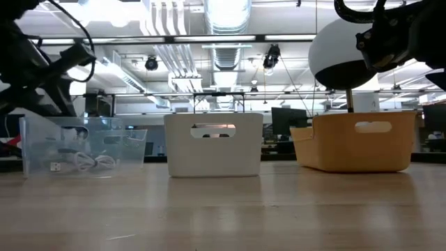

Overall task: Pick and place items into bin
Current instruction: Put the black charger cable into the transparent bin, then return to Home Position

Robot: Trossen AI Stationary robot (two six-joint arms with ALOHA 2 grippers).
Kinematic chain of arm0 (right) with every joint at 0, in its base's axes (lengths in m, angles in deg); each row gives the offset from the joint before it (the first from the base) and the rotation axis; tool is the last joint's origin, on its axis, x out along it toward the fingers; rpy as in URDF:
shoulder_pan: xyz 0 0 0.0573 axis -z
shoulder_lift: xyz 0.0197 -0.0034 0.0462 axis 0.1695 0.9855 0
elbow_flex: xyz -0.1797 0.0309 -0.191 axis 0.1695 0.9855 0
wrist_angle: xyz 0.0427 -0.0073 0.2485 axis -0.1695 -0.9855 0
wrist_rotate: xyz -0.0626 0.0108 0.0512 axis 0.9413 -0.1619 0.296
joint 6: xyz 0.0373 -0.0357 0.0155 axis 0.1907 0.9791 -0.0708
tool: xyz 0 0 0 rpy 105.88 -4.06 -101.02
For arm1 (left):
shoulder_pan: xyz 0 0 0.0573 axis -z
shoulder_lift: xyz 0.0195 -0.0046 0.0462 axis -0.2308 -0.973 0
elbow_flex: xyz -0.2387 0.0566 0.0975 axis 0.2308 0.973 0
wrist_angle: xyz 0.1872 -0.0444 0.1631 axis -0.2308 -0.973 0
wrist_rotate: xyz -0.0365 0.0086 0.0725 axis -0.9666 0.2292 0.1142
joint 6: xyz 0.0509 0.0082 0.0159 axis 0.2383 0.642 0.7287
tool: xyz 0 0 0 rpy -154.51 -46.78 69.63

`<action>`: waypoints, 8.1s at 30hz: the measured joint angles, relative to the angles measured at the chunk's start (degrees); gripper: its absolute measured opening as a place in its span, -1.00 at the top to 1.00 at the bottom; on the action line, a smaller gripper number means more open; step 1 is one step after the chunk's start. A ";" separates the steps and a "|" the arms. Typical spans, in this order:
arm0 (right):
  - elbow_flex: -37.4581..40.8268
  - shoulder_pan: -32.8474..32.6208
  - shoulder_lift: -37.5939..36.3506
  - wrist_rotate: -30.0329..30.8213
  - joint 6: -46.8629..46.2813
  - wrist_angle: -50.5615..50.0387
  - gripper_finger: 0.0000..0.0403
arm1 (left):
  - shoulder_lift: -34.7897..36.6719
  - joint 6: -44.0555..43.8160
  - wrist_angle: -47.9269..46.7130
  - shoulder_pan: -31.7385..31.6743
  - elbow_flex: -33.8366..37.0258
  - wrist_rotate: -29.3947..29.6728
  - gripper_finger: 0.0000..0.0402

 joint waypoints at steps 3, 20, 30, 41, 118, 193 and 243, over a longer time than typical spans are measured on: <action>0.00 -0.01 0.00 -0.04 -0.21 0.05 0.62 | 0.20 2.81 2.73 -0.86 0.18 1.93 0.63; -1.66 0.43 -3.40 -3.61 21.68 14.28 0.66 | 2.15 65.97 30.63 2.55 -17.00 -6.30 0.00; 10.20 4.01 -28.28 13.67 33.59 15.07 0.82 | 6.14 75.94 28.10 3.97 -20.40 -2.59 0.27; 31.74 29.21 -55.19 3.30 35.04 40.10 0.91 | 20.51 88.69 26.23 2.04 -15.63 6.42 0.46; 62.60 64.61 -89.53 -38.51 59.00 71.48 0.91 | 46.82 104.70 51.85 -33.49 17.81 -23.94 0.47; 74.99 38.80 -112.15 -31.62 47.56 66.13 0.91 | 44.88 85.26 56.58 -26.68 28.66 -20.38 0.47; 74.99 34.44 -112.15 -10.50 89.73 67.73 0.91 | 39.02 85.26 56.60 -26.70 28.68 -20.41 0.47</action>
